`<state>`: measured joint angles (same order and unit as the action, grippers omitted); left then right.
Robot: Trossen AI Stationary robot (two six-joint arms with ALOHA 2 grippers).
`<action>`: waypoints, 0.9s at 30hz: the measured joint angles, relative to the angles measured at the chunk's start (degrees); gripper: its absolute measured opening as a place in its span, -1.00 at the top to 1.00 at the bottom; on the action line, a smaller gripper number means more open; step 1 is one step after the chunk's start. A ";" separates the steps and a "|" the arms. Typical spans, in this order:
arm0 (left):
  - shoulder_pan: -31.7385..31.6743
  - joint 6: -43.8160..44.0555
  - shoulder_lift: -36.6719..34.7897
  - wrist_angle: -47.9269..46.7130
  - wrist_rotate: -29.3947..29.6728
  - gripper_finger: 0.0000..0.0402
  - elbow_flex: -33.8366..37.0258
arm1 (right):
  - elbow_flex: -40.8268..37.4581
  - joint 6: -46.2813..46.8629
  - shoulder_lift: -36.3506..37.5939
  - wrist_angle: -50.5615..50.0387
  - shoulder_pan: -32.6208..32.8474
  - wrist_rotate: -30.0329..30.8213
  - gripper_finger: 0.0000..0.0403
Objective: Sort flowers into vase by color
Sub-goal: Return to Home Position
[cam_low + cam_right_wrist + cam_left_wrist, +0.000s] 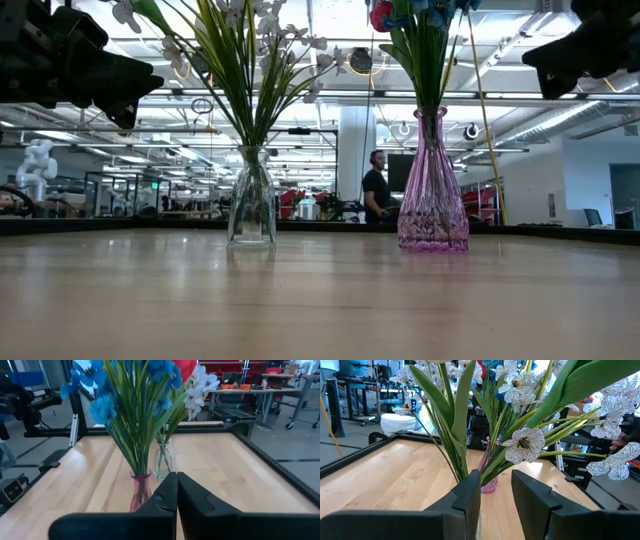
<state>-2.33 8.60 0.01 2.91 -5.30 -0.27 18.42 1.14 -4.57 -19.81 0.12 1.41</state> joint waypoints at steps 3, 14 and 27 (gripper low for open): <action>0.00 0.00 0.00 0.00 0.00 0.42 0.00 | -3.87 1.72 2.64 2.09 0.00 -0.36 1.00; 0.00 0.00 0.00 -0.02 0.02 0.42 0.00 | -16.94 6.72 4.42 22.55 0.00 -0.39 1.00; -0.02 0.00 0.00 -0.48 0.00 0.42 0.00 | -17.58 8.71 4.25 21.41 0.00 0.87 1.00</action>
<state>-2.35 8.60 0.01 2.43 -5.30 -0.27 0.84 9.85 -0.32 1.61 0.12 2.28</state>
